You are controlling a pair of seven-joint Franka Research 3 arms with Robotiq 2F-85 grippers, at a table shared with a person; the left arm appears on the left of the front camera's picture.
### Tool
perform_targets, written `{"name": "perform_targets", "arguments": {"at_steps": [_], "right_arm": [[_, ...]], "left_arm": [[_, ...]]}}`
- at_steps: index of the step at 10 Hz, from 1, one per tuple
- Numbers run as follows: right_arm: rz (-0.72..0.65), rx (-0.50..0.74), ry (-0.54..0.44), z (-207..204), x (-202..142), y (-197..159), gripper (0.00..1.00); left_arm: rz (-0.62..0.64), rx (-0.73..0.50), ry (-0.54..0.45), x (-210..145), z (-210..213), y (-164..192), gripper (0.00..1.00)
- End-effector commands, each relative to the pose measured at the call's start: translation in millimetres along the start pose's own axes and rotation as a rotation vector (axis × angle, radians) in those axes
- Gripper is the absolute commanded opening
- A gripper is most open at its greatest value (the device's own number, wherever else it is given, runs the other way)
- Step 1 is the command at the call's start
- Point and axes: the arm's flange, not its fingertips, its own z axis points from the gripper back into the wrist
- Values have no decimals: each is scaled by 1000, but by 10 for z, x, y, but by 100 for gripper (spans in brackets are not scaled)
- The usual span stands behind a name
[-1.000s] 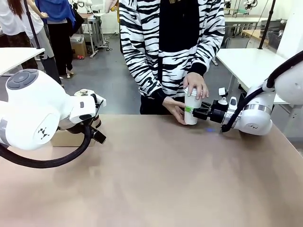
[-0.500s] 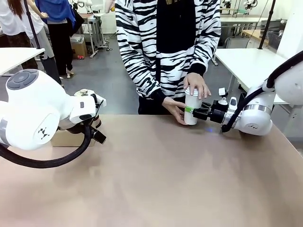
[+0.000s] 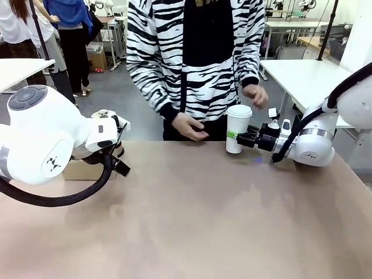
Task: Pour a drink into a cup and package it in a carrier.
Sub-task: When a person places the Paper Cup Lid on the 600 ml Paper Cup , lift the 600 ml Paper Cup.
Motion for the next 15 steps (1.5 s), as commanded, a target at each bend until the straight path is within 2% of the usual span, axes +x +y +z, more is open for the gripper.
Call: {"name": "perform_targets", "arguments": {"at_steps": [1, 11, 12, 15], "right_arm": [[1, -7, -16, -25, 76, 43, 80], [1, -7, -16, -25, 76, 43, 80], [0, 0, 0, 0, 0, 0, 80], [-14, 53, 2, 152, 881, 325, 80]], "left_arm": [[0, -2, -1, 0, 4, -2, 100], [0, -2, -1, 0, 4, -2, 100], [0, -2, -1, 0, 4, -2, 100], [0, -2, -1, 0, 4, -2, 100]]}}
